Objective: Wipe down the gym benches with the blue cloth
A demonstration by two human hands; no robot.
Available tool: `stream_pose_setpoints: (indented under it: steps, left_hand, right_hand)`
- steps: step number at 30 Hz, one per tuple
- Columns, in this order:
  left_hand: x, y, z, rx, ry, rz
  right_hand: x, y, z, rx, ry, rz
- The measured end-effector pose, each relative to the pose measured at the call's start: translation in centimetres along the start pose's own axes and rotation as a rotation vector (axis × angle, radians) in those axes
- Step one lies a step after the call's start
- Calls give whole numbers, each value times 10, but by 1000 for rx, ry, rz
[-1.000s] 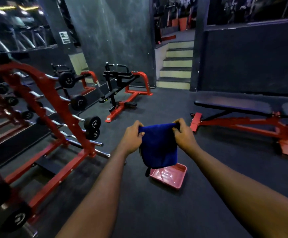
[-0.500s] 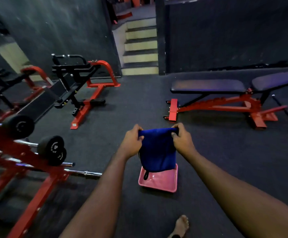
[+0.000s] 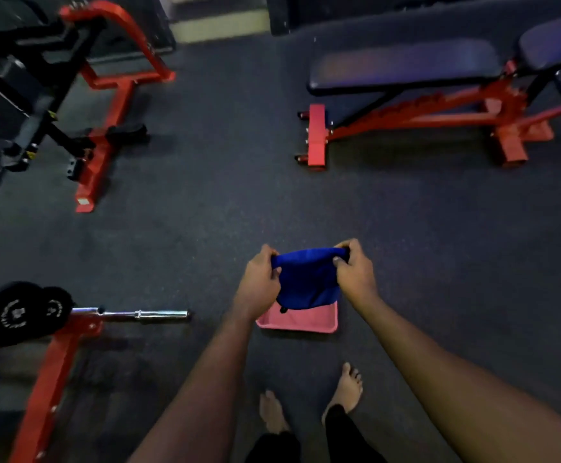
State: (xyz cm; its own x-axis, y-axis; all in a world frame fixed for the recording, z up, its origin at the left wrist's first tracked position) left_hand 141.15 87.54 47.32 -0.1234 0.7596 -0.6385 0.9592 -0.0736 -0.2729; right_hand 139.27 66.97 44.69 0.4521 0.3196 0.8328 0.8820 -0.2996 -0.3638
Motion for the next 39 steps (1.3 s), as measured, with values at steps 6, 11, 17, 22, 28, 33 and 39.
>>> stream_pose_setpoints:
  steps: [6, 11, 17, 22, 28, 33, 39]
  left_hand:
    - [96, 50, 100, 119, -18, -48]
    - [198, 92, 202, 227, 54, -79]
    - [312, 139, 324, 324, 204, -5]
    - [369, 180, 387, 332, 403, 86]
    - [399, 255, 450, 263, 298, 94]
    - [431, 277, 511, 338, 373, 5]
    - [442, 247, 540, 420, 548, 133]
  right_hand:
    - [-117, 50, 68, -11, -50, 203]
    - [-238, 90, 138, -21, -86, 325]
    - [-375, 134, 220, -23, -225, 351]
    - [-444, 175, 261, -29, -333, 297]
    - [-492, 265, 293, -62, -384, 228]
    - [-513, 299, 330, 18, -404, 103]
    - [-538, 281, 367, 219, -592, 104]
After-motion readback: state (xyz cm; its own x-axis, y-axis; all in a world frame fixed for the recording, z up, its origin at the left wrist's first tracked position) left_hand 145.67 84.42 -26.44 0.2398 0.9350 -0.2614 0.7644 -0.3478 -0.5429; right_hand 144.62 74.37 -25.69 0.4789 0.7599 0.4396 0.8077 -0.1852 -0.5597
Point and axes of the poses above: each hand's wrist, its own y-axis towards the middle knuckle, its own z-axis out of the palm, x = y × z, the point moved 8 cm from there along y, towards the middle knuckle
